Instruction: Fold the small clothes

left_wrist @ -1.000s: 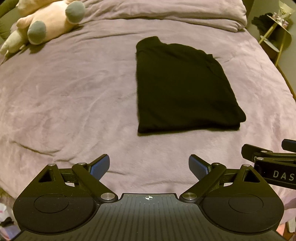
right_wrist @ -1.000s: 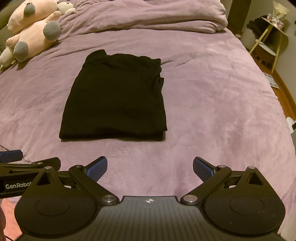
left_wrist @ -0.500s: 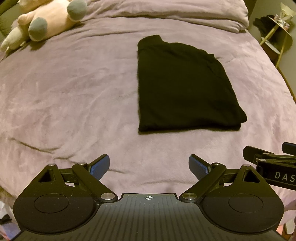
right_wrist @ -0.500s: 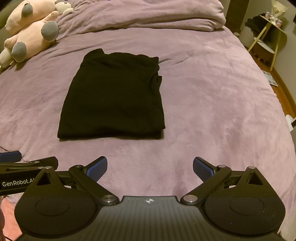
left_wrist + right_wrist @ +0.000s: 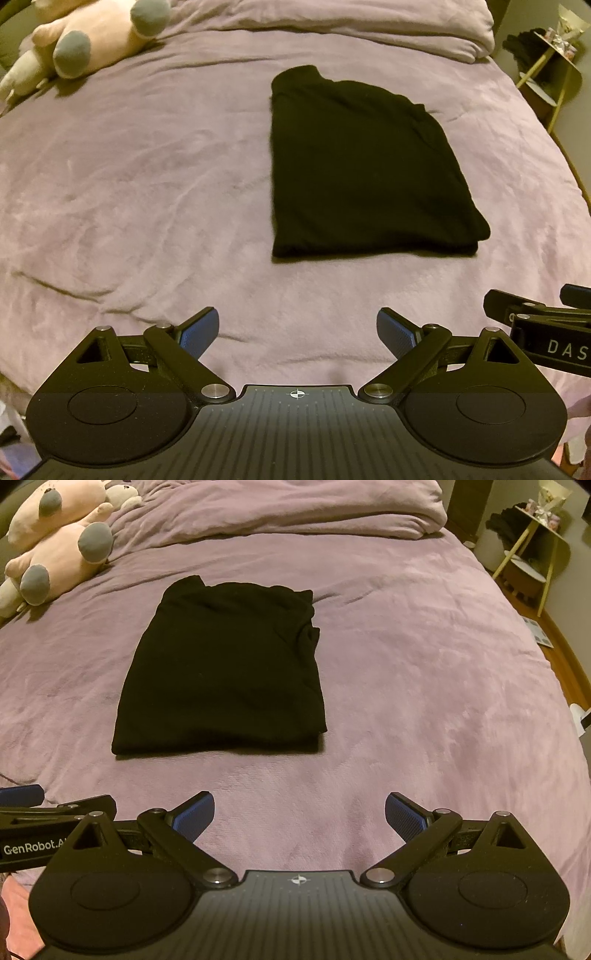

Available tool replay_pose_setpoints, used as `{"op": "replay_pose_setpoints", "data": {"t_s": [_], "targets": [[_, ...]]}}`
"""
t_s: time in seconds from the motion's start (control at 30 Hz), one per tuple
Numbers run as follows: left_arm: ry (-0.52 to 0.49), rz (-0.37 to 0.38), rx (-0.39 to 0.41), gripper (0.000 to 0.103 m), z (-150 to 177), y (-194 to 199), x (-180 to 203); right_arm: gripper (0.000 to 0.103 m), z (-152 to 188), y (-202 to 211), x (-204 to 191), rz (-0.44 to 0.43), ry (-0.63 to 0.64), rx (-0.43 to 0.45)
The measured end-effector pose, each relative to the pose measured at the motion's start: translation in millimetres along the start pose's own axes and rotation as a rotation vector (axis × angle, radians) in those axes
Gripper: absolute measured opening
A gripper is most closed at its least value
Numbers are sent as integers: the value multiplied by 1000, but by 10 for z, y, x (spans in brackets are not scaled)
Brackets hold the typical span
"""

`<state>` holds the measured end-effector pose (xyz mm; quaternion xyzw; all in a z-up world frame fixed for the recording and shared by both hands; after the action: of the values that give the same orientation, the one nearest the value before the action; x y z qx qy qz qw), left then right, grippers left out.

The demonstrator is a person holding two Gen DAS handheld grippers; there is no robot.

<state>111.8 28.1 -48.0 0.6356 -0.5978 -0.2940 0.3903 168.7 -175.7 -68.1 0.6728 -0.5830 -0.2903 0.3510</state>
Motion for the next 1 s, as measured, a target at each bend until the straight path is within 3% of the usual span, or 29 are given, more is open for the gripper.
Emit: {"op": "replay_pose_setpoints", "data": {"t_s": [1.0], "targets": [[-35,8,41,96,-14,8,47,99,5,12,6,5,2,1]]}}
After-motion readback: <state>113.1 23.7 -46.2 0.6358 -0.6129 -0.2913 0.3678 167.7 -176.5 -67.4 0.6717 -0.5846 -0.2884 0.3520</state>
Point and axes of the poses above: each gripper's, at about its wrist camera, not at the fingertips, and y roughly against the way its jaws point, x to its right, z to its underside, the point moved 2 cm from there along -y, roughly the way its jaws point, and after that the axes turned 8 degrees about x, right-handed, at the moved point
